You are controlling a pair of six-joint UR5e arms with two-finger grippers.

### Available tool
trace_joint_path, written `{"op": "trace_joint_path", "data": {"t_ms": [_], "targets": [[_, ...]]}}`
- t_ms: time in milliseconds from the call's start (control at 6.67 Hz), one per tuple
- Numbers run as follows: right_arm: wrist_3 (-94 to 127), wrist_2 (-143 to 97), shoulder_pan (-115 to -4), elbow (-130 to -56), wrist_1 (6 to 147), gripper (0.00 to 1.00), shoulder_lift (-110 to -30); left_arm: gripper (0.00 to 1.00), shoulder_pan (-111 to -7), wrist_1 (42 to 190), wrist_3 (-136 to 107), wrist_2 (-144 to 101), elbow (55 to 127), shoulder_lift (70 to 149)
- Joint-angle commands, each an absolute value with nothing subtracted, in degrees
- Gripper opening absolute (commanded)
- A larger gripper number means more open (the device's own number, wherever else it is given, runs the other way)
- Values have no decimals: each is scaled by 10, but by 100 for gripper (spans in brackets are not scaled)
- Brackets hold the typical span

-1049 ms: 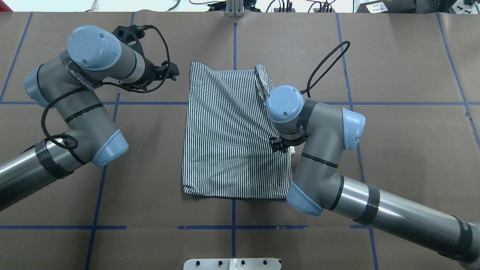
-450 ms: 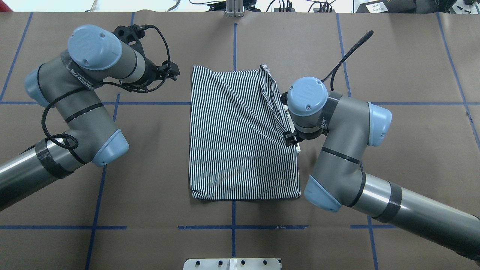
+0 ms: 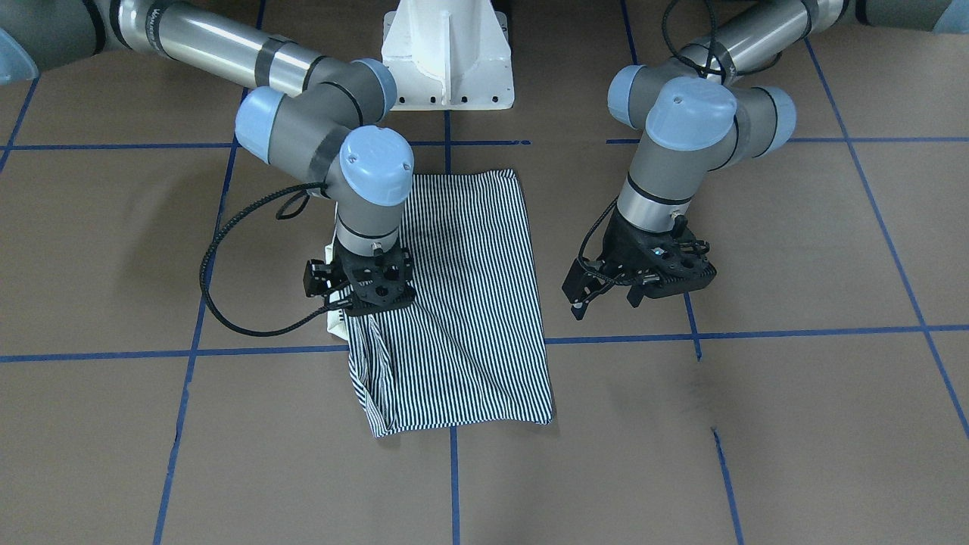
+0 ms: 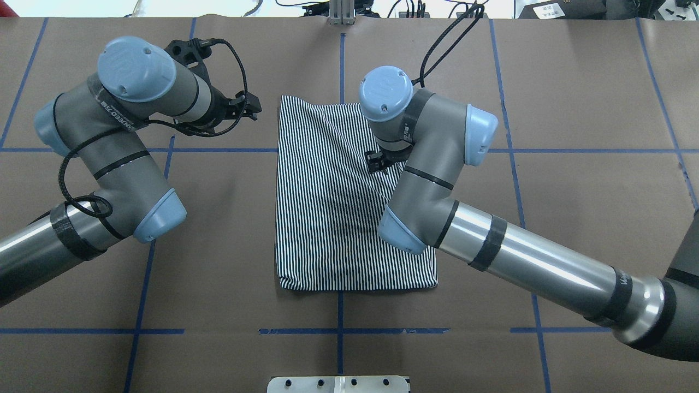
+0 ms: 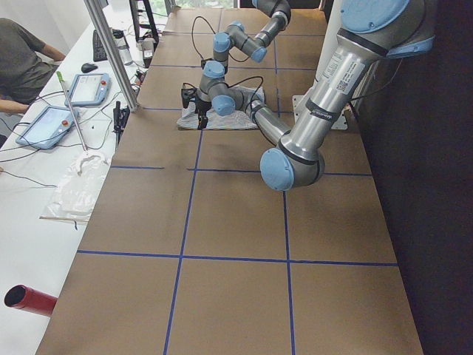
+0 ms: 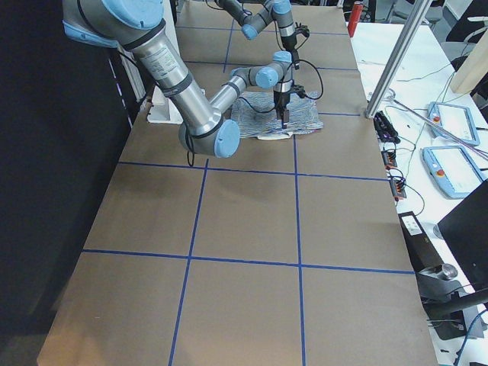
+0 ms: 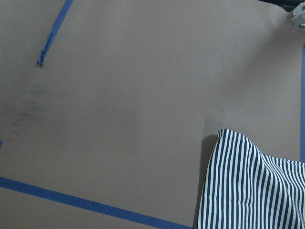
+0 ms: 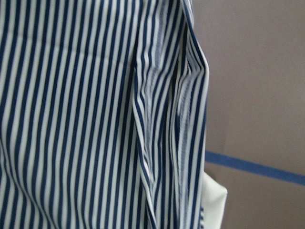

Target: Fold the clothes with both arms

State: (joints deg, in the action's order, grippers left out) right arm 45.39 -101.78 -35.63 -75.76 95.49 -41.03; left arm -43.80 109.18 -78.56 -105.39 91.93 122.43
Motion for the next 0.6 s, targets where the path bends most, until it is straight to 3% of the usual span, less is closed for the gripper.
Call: {"op": "trace_joint_path", "data": {"t_ms": [0,450], "targets": [[418,-1016,-378,-681,895,100,-384,100,-439,1092,-784,-1056,918,1223],[407,-1014,-380,-656,893,100,-388,100,-441,1093,-784,-1056,918,1223]]}}
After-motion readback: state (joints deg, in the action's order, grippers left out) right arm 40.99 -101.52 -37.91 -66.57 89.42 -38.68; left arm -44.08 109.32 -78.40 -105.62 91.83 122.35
